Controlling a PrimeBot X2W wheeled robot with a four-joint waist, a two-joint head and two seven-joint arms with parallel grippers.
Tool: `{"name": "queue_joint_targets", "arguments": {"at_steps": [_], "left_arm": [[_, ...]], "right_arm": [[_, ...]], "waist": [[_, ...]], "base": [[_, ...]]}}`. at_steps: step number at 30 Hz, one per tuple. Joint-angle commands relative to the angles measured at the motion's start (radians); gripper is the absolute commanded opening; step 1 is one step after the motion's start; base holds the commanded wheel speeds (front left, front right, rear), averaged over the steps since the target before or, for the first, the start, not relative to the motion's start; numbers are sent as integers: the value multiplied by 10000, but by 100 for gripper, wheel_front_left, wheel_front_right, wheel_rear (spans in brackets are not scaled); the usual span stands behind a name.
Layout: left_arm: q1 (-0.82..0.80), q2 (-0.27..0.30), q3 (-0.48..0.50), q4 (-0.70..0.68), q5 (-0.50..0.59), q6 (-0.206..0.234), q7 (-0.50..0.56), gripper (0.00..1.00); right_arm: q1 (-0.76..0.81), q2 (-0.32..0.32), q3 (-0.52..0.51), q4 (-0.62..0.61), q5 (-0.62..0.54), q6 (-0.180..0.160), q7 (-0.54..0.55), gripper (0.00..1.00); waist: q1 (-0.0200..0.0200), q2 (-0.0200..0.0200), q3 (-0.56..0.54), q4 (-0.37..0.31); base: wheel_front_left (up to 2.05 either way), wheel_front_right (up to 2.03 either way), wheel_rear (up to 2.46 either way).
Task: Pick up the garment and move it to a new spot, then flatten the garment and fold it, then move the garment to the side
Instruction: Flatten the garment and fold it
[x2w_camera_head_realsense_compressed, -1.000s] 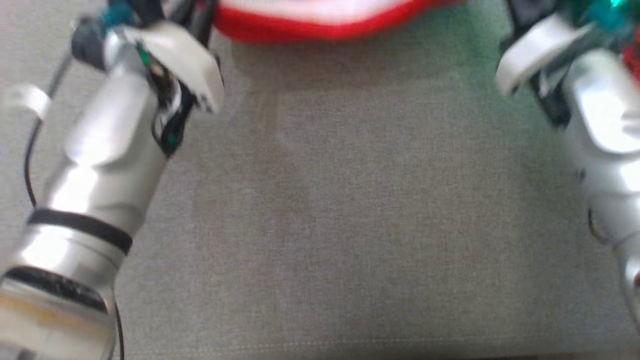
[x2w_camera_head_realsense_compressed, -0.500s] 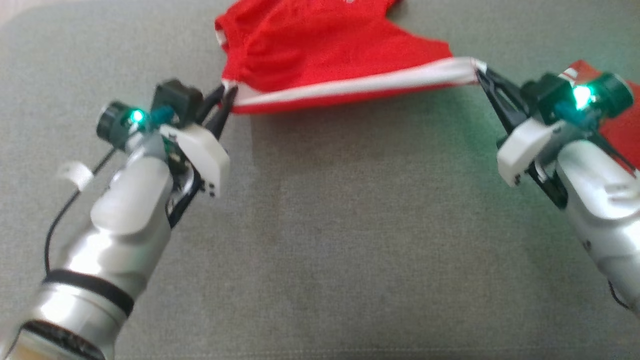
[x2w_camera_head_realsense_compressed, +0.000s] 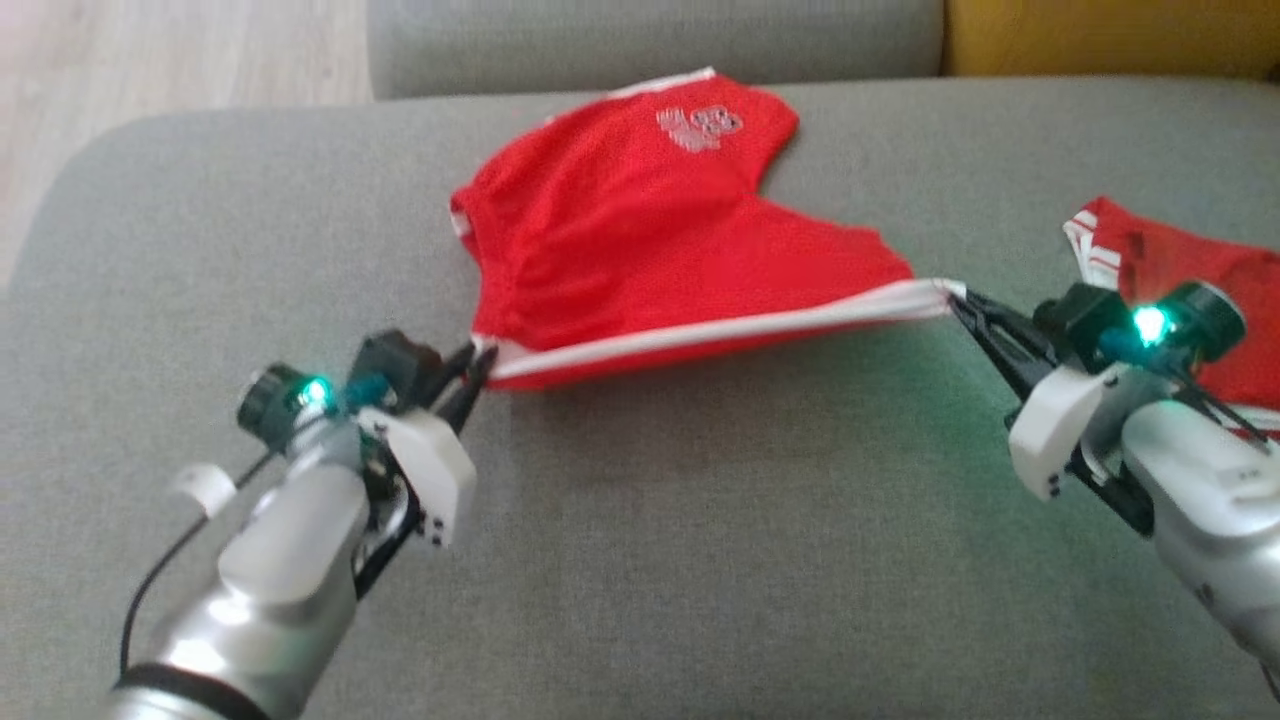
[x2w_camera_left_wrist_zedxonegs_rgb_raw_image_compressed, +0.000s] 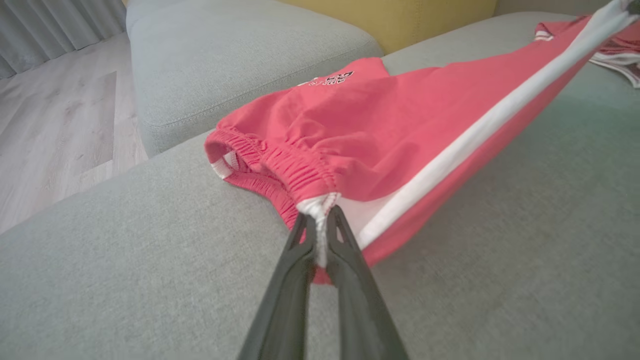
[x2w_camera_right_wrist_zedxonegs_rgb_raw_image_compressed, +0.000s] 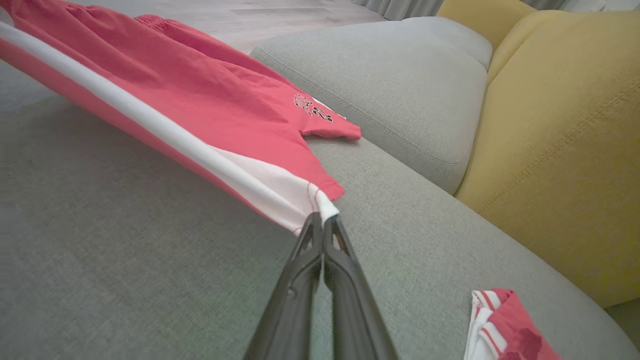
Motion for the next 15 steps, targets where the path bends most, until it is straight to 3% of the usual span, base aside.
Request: {"name": "queue_joint_targets", "arguments": {"at_steps": [1,7,15], "left_arm": [[-172,354,135,-152,4,-32,-75,0],[454,426,-821,-584,-450,-57,665,0],[1192,1399,-2044,-2472,-1690,-61,1719,0]], "right_arm": [[123,-395,268,-189,318,-9,-70,0],[417,-899,1130,-448,1052,-9,350,0],[822,-2257,2495,-1934,2527,-9,1971,0]], "waist": [[1,-1,-343,56],[1,-1,-772,113],[1,-1,-1274,112]], "base": [[0,0,0],[0,0,0],[0,0,0]]}}
